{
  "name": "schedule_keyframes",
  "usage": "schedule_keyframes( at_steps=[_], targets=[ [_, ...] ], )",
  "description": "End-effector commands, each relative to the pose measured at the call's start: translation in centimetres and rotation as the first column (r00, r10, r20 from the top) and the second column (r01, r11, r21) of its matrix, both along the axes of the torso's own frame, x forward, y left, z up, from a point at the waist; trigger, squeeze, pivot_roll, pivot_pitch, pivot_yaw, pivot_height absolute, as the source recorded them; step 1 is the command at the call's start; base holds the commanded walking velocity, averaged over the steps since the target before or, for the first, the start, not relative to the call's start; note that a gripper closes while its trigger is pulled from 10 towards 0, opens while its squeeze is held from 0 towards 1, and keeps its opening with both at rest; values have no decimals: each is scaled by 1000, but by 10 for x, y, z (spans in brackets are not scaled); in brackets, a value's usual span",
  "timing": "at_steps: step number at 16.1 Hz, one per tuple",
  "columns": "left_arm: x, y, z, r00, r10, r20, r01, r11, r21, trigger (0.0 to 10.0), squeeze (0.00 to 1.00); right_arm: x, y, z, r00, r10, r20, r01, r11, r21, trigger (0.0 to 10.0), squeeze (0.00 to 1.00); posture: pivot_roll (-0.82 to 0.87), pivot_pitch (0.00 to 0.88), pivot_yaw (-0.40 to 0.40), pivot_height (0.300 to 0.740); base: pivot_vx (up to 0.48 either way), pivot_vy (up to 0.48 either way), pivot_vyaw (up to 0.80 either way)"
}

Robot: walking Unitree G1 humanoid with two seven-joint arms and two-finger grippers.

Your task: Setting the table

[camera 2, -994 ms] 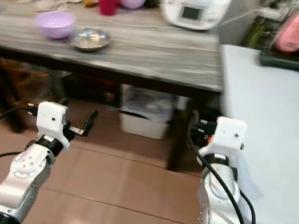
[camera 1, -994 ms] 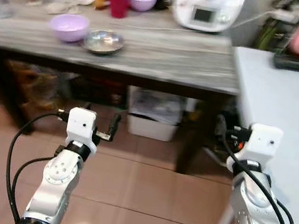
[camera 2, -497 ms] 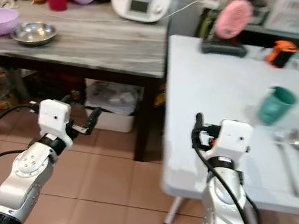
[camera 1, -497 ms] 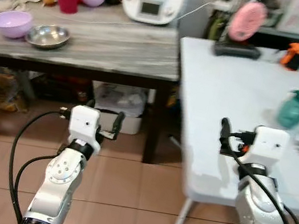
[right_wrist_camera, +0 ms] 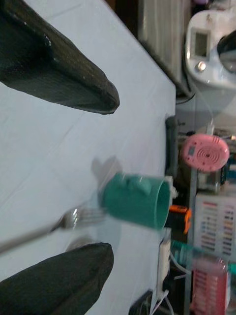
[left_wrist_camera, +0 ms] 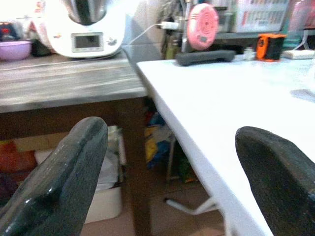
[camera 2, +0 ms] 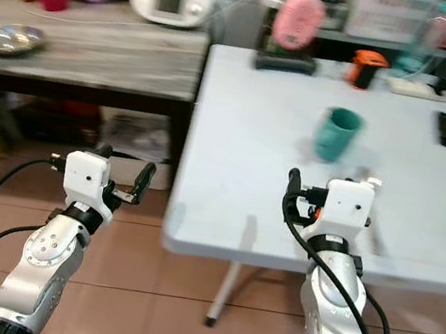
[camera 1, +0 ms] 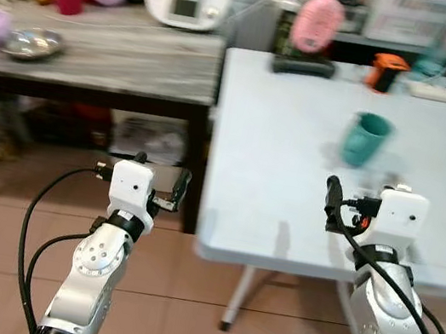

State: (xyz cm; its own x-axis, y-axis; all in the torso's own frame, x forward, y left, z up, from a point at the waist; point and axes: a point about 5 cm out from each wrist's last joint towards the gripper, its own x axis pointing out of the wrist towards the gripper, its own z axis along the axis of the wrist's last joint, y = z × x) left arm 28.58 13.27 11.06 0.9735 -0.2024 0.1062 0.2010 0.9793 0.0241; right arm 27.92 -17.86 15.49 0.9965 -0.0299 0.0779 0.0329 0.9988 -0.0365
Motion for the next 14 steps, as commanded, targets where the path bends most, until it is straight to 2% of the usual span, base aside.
schedule_keyframes(
  at_steps=[1,6,10,14],
  targets=[
    [-1,8,-2,1000,20,-11,-20,1000,13,10000,0,1,4,5,1000,13,22,-13,1000,0,10000,0,-270,80,24,740,0,-472,0],
    [1,6,-3,1000,24,-18,-24,1000,18,10000,0,0,5,5,1000,16,21,-17,1000,9,10000,0,-273,80,26,740,0,-453,0],
    [0,5,-4,1000,18,-9,-18,1000,16,10000,0,0,6,5,999,25,21,-25,1000,7,10000,0,-274,81,25,740,0,0,0],
    [2,4,0,1000,-16,4,16,1000,-2,10000,0,1,6,6,999,24,26,-24,1000,8,10000,0,-275,86,25,740,0,0,333]
  ],
)
